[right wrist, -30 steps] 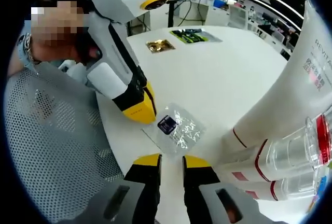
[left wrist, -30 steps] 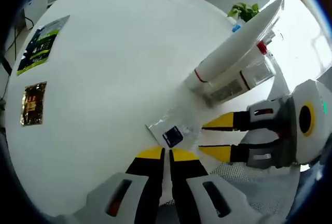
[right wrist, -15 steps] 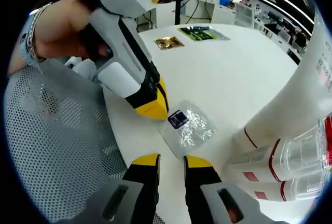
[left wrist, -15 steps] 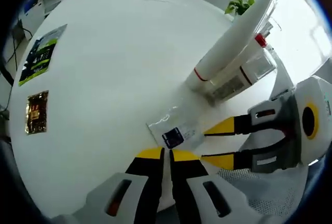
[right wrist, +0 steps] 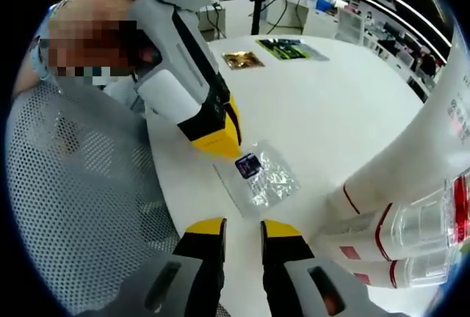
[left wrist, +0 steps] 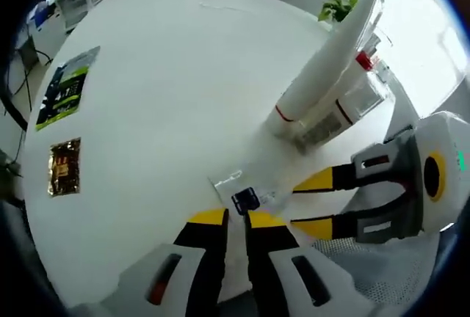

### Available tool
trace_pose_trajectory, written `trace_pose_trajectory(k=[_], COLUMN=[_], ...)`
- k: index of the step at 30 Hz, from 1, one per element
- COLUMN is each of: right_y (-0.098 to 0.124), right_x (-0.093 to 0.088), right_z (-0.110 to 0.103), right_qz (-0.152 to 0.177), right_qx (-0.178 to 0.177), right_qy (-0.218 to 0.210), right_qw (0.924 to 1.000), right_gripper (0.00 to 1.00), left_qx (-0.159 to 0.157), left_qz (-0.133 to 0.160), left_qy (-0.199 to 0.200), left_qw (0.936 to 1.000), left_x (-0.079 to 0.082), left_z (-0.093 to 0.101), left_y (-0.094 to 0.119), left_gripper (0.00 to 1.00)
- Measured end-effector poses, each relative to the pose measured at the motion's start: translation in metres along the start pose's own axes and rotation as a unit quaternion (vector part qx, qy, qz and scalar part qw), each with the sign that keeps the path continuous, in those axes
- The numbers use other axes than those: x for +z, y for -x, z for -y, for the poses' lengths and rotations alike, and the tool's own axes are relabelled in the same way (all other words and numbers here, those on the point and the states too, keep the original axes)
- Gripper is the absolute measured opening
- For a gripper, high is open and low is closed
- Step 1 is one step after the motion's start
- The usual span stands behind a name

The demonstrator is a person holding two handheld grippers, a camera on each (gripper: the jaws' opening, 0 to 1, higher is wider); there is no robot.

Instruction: Arrange the skincare products in the storage area until every visible bottle or jar stands upright without overlapping.

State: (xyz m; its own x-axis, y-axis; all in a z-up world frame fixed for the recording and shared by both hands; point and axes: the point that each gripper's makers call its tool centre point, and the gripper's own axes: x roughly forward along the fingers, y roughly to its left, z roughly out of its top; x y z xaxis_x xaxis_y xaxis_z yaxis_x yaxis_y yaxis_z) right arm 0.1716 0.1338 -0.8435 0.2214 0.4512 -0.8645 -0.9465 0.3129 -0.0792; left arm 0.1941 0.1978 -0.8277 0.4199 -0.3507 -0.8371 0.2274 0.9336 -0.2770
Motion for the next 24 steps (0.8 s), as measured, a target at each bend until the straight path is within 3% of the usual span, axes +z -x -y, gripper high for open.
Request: trace_pose_trajectory(k=[8, 14, 19, 24], right_y=[0.003, 0.007, 0.009, 0.009], right_x=[0.002, 0.008, 0.01, 0.013], right_z=[0.004, 0.005, 0.006, 0.004], right_qz=[0.0, 0.013, 0.02, 0.025], right_qx=[-0.013, -0.011, -0.01, -0.008], right_qy=[0.014, 0.002, -0.002, 0.001], right_qw=[0.9998, 0.9998, 0.9998, 0.9997], right_gripper=[0.13, 0.14, 0.14, 0.14], left_qx=[0.004, 0.002, 0.077, 0.14], left_qz=[0.052, 0.098, 0.121, 0.101], left_qy=[0.033, 0.082, 0.076, 0.067], left_qw=[0.9981, 0.9917, 0.9867, 0.9827], left_x=[0.02, 0.043, 0.056, 0.046], left_z=[-0.011, -0.028, -0.077, -0.12], left_y=[0.012, 0.024, 0.044, 0.05], left_gripper=[0.1, 0.11, 0.16, 0.22])
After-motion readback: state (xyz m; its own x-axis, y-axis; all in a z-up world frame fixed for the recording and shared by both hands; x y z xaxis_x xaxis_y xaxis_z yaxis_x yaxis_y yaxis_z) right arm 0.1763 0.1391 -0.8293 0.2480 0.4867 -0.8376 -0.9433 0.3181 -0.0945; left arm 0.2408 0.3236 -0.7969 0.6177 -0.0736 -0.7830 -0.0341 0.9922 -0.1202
